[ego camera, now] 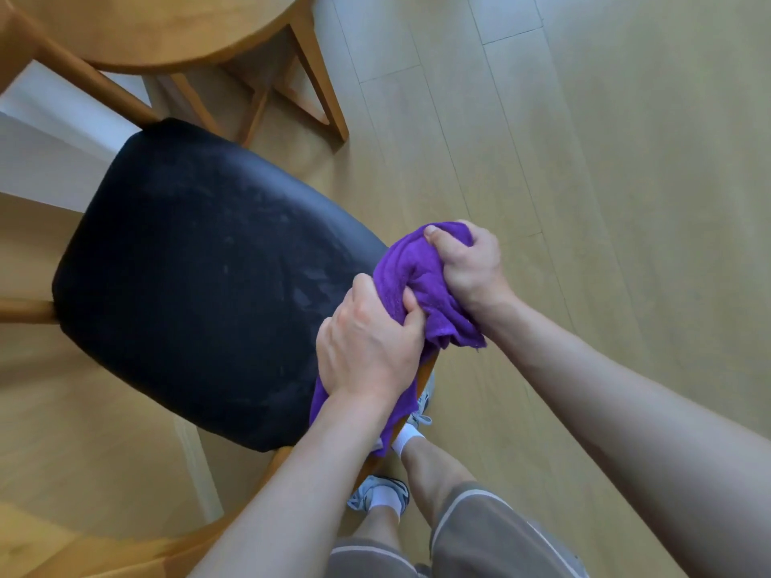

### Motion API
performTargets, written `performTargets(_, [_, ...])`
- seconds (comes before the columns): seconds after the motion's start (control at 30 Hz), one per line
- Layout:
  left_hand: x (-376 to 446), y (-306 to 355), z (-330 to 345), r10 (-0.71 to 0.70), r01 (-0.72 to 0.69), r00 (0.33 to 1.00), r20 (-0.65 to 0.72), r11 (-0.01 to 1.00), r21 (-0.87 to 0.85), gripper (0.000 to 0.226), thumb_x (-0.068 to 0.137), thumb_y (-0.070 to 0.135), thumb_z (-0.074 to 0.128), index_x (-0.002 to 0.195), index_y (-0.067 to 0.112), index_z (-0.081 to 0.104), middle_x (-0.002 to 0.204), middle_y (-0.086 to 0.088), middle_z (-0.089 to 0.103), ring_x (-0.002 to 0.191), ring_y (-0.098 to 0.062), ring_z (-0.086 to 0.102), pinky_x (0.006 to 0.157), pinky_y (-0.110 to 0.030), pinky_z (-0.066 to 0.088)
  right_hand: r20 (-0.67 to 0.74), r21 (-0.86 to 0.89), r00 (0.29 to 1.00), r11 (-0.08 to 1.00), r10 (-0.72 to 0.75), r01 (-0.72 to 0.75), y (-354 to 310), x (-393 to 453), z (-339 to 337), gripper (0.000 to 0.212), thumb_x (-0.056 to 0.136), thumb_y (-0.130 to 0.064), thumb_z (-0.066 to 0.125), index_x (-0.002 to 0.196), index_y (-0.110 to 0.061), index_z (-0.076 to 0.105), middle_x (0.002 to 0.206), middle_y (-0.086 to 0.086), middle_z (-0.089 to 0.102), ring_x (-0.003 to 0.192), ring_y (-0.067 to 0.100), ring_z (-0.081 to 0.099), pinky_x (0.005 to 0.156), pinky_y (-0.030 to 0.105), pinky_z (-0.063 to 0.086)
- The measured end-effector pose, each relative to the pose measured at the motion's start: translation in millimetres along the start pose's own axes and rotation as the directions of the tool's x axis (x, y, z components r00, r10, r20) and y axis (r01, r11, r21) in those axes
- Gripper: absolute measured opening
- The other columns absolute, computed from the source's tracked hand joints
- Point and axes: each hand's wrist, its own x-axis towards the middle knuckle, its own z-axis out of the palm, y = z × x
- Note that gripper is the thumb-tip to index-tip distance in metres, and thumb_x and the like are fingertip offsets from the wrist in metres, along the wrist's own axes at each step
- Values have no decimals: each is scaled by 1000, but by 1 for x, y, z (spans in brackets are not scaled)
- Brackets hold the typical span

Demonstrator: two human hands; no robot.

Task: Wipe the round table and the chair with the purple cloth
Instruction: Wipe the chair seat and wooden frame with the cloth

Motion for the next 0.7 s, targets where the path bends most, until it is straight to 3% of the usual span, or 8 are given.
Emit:
performTargets(0.1, [-1, 0, -1, -23, 24, 999, 28, 1000, -19, 43, 89, 60, 30, 91, 18, 43, 78, 3, 55, 67, -26, 55, 66, -40, 46, 25, 290, 978, 935, 208, -206, -2, -8, 4, 24, 91, -12, 70, 67, -15, 66, 59, -3, 63, 53, 12, 58, 54, 25, 48])
performTargets(0.17, [-3, 2, -3, 11, -11, 1000, 23, 1000, 5, 47, 90, 57, 29, 97, 15, 47, 87, -4, 61, 77, -32, 61, 72, -45, 49, -42, 433, 961, 872, 274, -229, -1, -13, 7, 18, 91, -13, 70, 74, -12, 66, 63, -1, 65, 56, 14, 60, 55, 26, 50])
performTargets(0.27, [-7, 3, -2, 107, -106, 994, -6, 992, 64, 49, 92, 49, 32, 114, 10, 53, 102, -8, 63, 92, -33, 62, 81, -47, 47, -303, 244, 942, 967, 146, -71, 7, -19, 10, 18, 96, -27, 67, 87, -15, 57, 83, -3, 62, 76, 14, 58, 74, 28, 49])
performTargets(0.33, [-10, -1, -1, 138, -136, 990, -20, 988, 69, 51, 95, 44, 37, 128, 9, 51, 113, -9, 62, 102, -32, 61, 87, -46, 47, -363, 126, 932, 992, 18, 30, 9, -29, 12, 20, 98, -32, 64, 98, -16, 54, 92, -6, 59, 82, 7, 57, 76, 14, 44])
performTargets(0.4, [-18, -7, -2, 159, -159, 987, -19, 987, 26, 51, 97, 41, 43, 137, 9, 48, 120, -10, 60, 107, -31, 60, 91, -47, 48, -330, 54, 941, 994, -72, 95, 14, -38, 10, 25, 99, -37, 63, 107, -17, 52, 100, -6, 60, 85, -4, 57, 72, 6, 40])
performTargets(0.43, [-25, -13, -3, 170, -170, 985, -18, 985, 6, 53, 97, 42, 44, 138, 9, 46, 120, -9, 60, 107, -31, 61, 90, -47, 49, -305, 16, 947, 993, -104, 114, 18, -44, 9, 28, 98, -40, 63, 110, -18, 51, 106, -4, 61, 91, 0, 58, 75, 6, 40])
performTargets(0.53, [-56, -38, -8, 178, -178, 983, -33, 984, 2, 59, 97, 50, 43, 141, 11, 45, 121, -8, 61, 107, -30, 61, 89, -47, 50, -214, -111, 962, 982, -171, 150, 33, -64, 9, 37, 97, -46, 63, 119, -20, 50, 123, 1, 57, 113, 15, 55, 93, 20, 41])
performTargets(0.7, [-115, -88, -22, 240, -228, 969, -64, 962, 150, 62, 97, 47, 50, 144, 7, 46, 126, -12, 58, 112, -33, 58, 91, -49, 49, -143, -189, 945, 946, -294, 265, 65, -125, 25, 72, 97, -42, 64, 155, -13, 31, 143, 1, 41, 132, 12, 40, 111, 20, 29])
